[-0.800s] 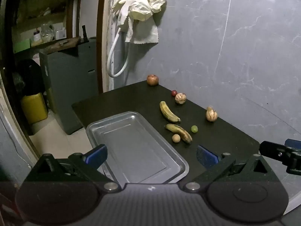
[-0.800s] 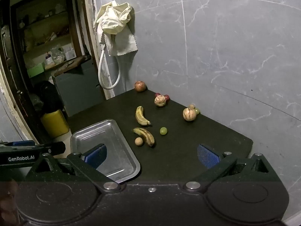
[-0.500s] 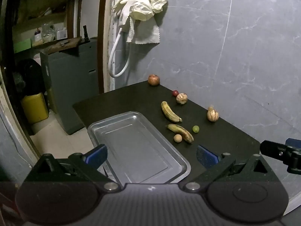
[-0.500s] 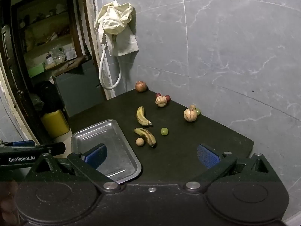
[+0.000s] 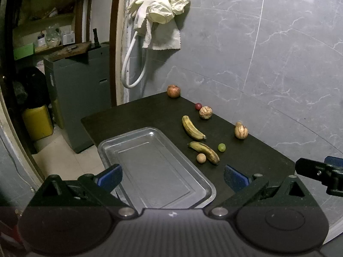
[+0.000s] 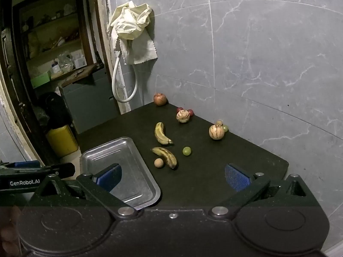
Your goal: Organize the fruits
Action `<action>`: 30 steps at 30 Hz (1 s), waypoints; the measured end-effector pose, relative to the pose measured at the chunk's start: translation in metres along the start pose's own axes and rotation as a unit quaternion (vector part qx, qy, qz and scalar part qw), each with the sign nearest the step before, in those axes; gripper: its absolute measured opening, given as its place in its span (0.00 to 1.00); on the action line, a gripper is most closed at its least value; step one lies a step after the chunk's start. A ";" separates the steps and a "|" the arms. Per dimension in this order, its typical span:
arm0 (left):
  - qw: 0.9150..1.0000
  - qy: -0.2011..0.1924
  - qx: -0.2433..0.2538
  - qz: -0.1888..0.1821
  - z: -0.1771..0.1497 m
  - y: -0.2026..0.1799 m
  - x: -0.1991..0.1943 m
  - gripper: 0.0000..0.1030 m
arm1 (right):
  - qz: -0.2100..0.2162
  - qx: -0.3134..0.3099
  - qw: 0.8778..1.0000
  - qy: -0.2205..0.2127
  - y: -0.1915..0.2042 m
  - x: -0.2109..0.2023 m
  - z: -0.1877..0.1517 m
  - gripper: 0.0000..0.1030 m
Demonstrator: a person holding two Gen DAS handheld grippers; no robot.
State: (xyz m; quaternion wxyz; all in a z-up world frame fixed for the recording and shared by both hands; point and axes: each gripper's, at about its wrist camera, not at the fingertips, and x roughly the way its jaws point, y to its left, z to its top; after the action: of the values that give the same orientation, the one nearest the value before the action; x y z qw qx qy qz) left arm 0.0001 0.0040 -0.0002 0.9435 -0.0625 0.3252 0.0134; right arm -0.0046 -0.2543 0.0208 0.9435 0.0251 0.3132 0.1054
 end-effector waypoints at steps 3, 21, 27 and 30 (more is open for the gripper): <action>1.000 0.002 -0.002 0.000 0.000 0.001 0.000 1.00 | 0.000 0.000 1.000 0.000 0.001 -0.001 0.001 0.99; 1.000 0.003 -0.003 -0.001 -0.003 0.000 0.008 1.00 | -0.001 -0.002 1.000 0.001 0.005 0.002 0.005 0.99; 1.000 0.004 -0.003 0.000 -0.001 0.000 0.007 1.00 | 0.000 -0.002 1.000 0.001 0.005 0.002 0.005 0.99; 1.000 0.004 -0.003 0.000 -0.002 0.000 0.009 1.00 | 0.000 -0.005 1.000 0.000 0.009 0.003 0.007 0.99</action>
State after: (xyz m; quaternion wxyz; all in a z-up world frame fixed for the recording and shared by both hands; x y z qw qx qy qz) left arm 0.0056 0.0037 -0.0070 0.9419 -0.0655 0.3291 0.0140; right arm 0.0000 -0.2444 0.0255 0.9435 0.0206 0.3130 0.1072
